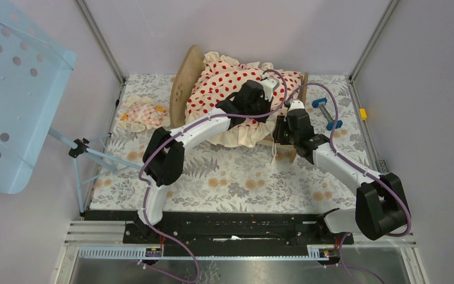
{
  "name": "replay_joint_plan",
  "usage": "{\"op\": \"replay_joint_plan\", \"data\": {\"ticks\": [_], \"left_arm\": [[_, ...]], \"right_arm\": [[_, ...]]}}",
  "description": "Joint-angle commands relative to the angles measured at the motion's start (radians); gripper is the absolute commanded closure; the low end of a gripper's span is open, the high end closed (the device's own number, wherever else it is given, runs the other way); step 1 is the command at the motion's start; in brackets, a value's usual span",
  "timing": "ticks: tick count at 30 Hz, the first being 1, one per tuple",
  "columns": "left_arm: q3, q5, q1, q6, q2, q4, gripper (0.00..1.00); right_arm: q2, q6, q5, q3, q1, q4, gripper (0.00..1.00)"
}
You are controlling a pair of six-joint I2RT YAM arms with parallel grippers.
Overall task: Set up the pet bed
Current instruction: Cross the ropes on the bed frame.
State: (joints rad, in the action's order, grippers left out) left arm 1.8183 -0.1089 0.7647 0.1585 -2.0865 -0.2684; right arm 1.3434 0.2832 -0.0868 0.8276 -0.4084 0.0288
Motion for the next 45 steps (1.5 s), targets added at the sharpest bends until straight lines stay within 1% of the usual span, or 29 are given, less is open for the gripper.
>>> {"op": "replay_joint_plan", "data": {"ticks": [1, 4, 6, 8, 10, 13, 18, 23, 30, 34, 36, 42, 45], "left_arm": [[0.018, -0.012, -0.01, 0.006, 0.008, 0.049, 1.0], [0.017, -0.01, -0.013, 0.008, 0.009, 0.048, 1.0], [0.016, -0.01, -0.016, 0.011, 0.011, 0.047, 1.0], [0.016, -0.015, -0.016, 0.012, 0.011, 0.047, 1.0], [0.019, -0.025, -0.016, 0.009, 0.01, 0.048, 1.0], [0.018, -0.039, -0.016, -0.004, 0.008, 0.047, 1.0], [0.012, -0.043, -0.018, -0.007, 0.009, 0.041, 1.0], [0.011, -0.064, -0.018, -0.003, 0.007, 0.042, 1.0], [0.009, -0.109, -0.018, -0.001, 0.0, 0.044, 1.0], [0.011, -0.125, -0.016, -0.004, -0.005, 0.045, 1.0], [0.012, -0.137, -0.015, -0.004, -0.008, 0.045, 1.0], [0.029, -0.161, 0.011, -0.018, -0.032, 0.034, 1.0], [0.037, -0.163, 0.022, -0.02, -0.044, 0.032, 1.0]], "right_arm": [[0.003, -0.019, 0.015, 0.053, 0.003, 0.051, 0.65], [-0.031, -0.025, 0.029, 0.037, 0.003, 0.056, 0.74], [-0.057, -0.037, 0.005, 0.038, 0.003, 0.067, 0.81], [-0.08, -0.056, -0.054, 0.052, 0.003, 0.088, 0.83], [-0.101, -0.083, -0.116, 0.07, 0.003, 0.099, 0.84], [-0.093, -0.132, -0.206, 0.104, 0.005, 0.107, 0.82], [-0.011, -0.171, -0.36, 0.155, 0.01, 0.109, 0.82], [0.052, -0.187, -0.453, 0.186, 0.02, 0.083, 0.82], [0.057, -0.19, -0.496, 0.206, 0.029, 0.035, 0.82], [0.05, -0.209, -0.53, 0.204, 0.031, -0.004, 0.75], [0.05, -0.218, -0.535, 0.204, 0.03, -0.016, 0.74], [0.061, -0.226, -0.526, 0.219, 0.032, -0.012, 0.73], [0.049, -0.222, -0.484, 0.207, 0.032, -0.016, 0.68]]}}
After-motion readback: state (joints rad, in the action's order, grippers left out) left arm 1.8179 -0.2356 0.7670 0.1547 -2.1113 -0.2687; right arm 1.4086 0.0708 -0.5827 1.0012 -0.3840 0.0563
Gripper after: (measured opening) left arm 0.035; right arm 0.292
